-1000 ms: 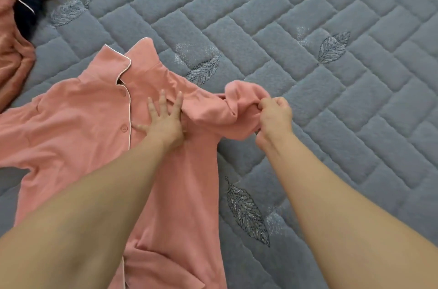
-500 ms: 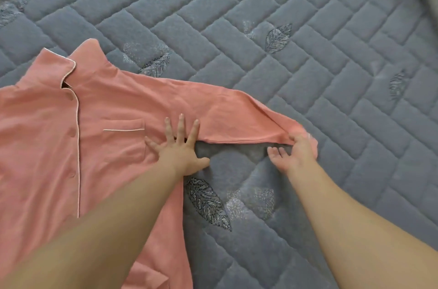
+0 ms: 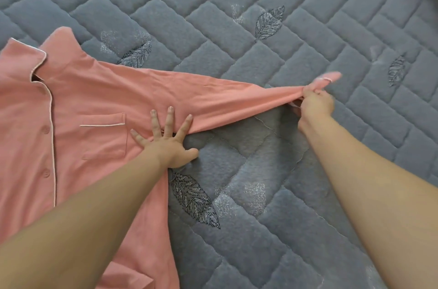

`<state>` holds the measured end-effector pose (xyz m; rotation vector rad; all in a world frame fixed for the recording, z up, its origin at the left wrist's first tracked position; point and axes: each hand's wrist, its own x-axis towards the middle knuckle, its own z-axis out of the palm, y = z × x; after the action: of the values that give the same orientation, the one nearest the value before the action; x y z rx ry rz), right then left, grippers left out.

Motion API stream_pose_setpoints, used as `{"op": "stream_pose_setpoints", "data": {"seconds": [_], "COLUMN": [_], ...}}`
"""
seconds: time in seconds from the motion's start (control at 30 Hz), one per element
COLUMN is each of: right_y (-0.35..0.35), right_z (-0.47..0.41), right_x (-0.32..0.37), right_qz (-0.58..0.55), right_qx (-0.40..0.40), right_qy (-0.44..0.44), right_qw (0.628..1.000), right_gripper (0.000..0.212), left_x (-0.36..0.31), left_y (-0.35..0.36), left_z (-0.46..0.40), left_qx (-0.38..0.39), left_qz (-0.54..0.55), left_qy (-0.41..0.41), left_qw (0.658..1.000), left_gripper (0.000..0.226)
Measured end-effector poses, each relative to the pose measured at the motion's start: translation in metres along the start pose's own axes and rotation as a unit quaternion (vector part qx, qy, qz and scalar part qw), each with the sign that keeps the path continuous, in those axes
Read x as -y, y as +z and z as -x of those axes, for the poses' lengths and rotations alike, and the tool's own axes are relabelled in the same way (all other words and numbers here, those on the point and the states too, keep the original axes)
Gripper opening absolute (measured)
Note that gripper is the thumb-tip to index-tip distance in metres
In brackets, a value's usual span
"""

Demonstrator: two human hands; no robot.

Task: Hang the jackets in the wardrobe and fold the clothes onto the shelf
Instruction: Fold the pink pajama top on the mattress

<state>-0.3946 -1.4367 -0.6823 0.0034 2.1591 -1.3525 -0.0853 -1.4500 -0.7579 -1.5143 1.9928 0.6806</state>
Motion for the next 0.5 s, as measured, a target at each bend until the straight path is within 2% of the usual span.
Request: {"op": "stream_pose_setpoints", "data": {"seconds": [0.07,0.13,0.2,0.27,0.33,0.37,0.43,0.5], "right_y": [0.001,0.000,0.004,0.013,0.019,0.023,0.031,0.039], "right_z": [0.007,0.027,0.066,0.119,0.173,0.198,0.244,0.278], "right_x": [-0.004,-0.025,-0.058,-0.101,-0.144,-0.162,-0.185,-0.197], "right_qz": [0.012,0.033,0.035,0.049,0.138,0.209,0.343,0.432], "right_qx": [-0.001,-0.006,0.028,0.086,0.149,0.188,0.274,0.354], "right_qy": [0.038,0.105,0.146,0.146,0.085,0.045,-0.004,0.001], "right_qw": [0.999,0.994,0.988,0.984,0.975,0.959,0.899,0.830], "right_gripper": [0.014,0.019,0.015,0.016,0.020,0.019,0.017,0.034], "left_x": [0.001,0.003,0.011,0.024,0.044,0.059,0.094,0.133], "left_y": [0.001,0.001,0.003,0.006,0.012,0.017,0.031,0.050], "left_z": [-0.002,0.001,0.008,0.024,0.045,0.059,0.094,0.133], "left_qx": [-0.003,-0.008,-0.012,-0.016,-0.047,-0.067,-0.097,-0.124], "left_qz": [0.006,0.011,0.014,0.025,0.067,0.089,0.108,0.078], "left_qy": [0.003,0.022,0.056,0.108,0.161,0.175,0.166,0.138], "left_qw": [1.000,1.000,0.998,0.994,0.984,0.978,0.975,0.979], "left_gripper": [0.096,0.095,0.096,0.095,0.091,0.089,0.085,0.076]}}
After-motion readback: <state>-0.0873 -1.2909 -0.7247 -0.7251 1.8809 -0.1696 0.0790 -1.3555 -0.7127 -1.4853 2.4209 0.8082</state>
